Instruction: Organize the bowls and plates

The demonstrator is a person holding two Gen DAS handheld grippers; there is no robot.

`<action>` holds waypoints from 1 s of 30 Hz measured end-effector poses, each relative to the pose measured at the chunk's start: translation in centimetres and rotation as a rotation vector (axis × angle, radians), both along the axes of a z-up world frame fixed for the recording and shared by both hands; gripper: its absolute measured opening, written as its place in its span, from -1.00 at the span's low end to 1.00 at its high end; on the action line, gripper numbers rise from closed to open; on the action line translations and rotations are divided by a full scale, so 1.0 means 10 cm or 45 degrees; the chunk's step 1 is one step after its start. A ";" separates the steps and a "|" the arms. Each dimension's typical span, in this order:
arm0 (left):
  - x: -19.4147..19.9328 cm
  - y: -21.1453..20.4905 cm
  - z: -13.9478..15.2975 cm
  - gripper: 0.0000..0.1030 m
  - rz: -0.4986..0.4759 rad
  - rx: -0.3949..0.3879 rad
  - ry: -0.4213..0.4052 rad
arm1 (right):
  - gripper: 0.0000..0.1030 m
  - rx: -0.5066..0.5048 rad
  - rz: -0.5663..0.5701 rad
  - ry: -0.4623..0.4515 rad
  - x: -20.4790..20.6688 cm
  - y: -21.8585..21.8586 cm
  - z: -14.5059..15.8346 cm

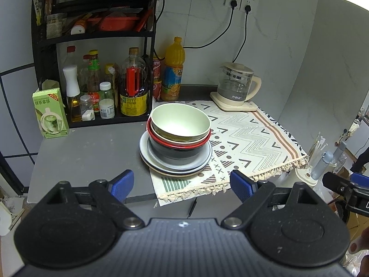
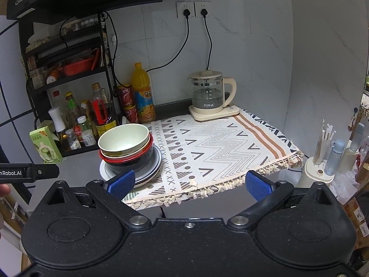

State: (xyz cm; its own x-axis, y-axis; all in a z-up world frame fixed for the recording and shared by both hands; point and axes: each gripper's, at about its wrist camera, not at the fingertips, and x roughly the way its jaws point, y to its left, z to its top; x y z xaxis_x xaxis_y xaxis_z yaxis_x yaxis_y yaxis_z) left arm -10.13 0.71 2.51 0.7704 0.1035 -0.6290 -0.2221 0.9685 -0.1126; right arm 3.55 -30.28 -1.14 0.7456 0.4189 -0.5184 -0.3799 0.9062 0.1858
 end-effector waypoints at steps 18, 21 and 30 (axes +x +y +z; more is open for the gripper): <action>-0.05 0.02 -0.01 0.72 -0.001 -0.001 0.005 | 0.99 0.010 0.018 0.008 -0.04 0.01 0.00; -0.04 0.02 -0.02 0.72 -0.001 -0.006 0.012 | 0.99 0.013 0.011 0.019 -0.03 0.02 0.01; -0.02 0.00 -0.04 0.72 -0.009 -0.001 0.020 | 0.99 0.014 -0.002 0.032 -0.04 0.02 -0.03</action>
